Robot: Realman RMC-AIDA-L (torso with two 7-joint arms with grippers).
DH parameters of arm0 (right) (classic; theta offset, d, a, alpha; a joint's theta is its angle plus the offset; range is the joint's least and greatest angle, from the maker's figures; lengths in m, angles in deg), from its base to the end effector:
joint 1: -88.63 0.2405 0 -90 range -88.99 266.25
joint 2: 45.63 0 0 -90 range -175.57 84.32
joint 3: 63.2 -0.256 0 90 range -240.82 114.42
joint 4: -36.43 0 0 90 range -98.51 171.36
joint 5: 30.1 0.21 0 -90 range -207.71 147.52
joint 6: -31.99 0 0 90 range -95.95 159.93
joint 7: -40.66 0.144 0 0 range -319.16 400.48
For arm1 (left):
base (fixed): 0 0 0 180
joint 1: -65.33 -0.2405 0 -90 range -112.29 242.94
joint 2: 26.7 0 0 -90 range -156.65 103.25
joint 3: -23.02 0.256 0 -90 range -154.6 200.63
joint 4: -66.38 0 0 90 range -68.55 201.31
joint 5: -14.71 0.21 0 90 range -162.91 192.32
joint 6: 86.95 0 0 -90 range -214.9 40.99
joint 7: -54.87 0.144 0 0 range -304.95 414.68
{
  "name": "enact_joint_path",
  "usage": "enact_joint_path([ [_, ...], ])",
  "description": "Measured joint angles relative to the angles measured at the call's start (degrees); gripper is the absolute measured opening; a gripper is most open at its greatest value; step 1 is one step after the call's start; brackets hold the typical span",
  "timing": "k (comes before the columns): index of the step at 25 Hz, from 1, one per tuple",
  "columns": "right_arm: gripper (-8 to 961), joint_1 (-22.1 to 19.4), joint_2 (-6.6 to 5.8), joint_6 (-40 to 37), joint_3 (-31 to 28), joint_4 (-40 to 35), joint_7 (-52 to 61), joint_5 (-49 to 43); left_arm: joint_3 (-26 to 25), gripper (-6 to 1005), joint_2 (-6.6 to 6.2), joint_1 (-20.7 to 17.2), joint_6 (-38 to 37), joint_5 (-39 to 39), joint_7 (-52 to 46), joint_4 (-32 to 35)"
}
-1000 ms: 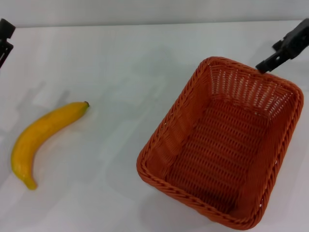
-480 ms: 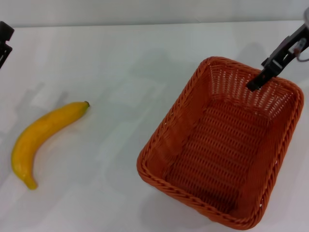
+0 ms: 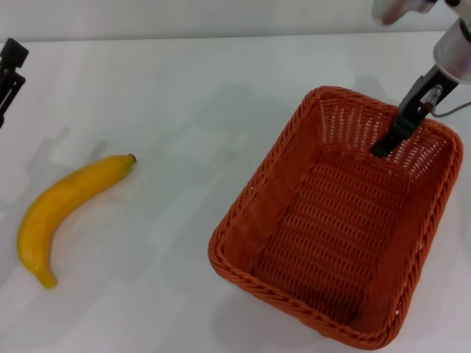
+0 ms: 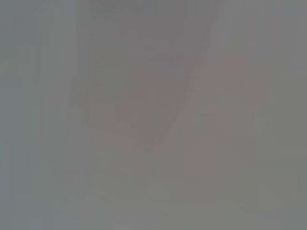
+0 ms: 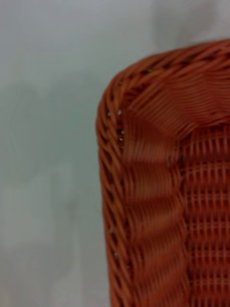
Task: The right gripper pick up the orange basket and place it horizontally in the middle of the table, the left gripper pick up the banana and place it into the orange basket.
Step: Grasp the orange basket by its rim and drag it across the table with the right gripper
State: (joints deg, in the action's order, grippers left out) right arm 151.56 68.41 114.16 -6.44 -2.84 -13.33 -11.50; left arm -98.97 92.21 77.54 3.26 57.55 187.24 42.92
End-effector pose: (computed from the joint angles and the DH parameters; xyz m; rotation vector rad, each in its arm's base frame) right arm 0.1604 0.4435 0.0145 -2.6644 0.6878 -0.6534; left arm -0.3100 0.2766 0.0551 -1.7278 -0.4467 -1.2638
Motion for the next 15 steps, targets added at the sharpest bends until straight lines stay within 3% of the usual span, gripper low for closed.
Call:
enact_joint_path([
  [2, 841, 0.1, 0.57, -0.5, 0.4, 0.0, 0.0, -1.2, 0.0, 750, 0.0, -0.1, 0.0, 0.1, 0.0, 0.0],
  [12, 394, 0.4, 0.86, -0.2, 1.9, 0.1, -0.3, -1.5, -0.1, 748, 0.1, -1.0, 0.0, 0.2, 0.0, 0.0],
  [15, 348, 0.6, 0.66, 0.8, 1.6, -0.2, 0.1, -1.4, -0.1, 747, 0.09, -1.3, 0.2, 0.2, 0.0, 0.0],
])
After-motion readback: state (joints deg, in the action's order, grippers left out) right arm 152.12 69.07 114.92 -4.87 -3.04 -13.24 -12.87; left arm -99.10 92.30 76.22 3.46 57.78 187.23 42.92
